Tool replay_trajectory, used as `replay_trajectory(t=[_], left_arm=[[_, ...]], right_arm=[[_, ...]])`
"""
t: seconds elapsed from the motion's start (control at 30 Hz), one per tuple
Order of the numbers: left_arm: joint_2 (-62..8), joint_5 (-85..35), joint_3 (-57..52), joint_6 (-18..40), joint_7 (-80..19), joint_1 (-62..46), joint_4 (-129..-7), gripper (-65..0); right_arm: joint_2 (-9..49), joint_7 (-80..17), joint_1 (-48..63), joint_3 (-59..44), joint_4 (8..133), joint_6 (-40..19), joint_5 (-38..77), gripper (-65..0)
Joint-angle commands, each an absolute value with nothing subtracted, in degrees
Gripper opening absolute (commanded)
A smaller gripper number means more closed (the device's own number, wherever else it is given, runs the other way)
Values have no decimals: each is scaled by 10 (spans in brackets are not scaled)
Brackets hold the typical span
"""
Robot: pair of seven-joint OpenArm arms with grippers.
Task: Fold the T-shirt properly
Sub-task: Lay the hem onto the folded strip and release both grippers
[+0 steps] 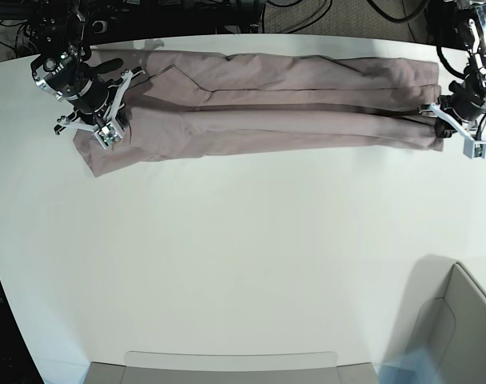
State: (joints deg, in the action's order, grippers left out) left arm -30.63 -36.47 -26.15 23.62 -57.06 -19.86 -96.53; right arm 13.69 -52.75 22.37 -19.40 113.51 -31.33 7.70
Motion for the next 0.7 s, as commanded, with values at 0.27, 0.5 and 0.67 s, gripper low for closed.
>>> replay_trajectory(t=[0.27,0.5,0.67], left_arm=[[-320,-366,-267,234,-564,-233,-974,-650],[-320,-365,-266,234,-564,-244,-970,-650],[-320,-365,-263,233,-571,-245,-969,-650]], right_arm=[[145,-520,252,-198,1177,-313,80,-650],[143,-520,276,-198,1174,-313,80,-650],[143,-520,279,-198,1174,-313,80,-650]])
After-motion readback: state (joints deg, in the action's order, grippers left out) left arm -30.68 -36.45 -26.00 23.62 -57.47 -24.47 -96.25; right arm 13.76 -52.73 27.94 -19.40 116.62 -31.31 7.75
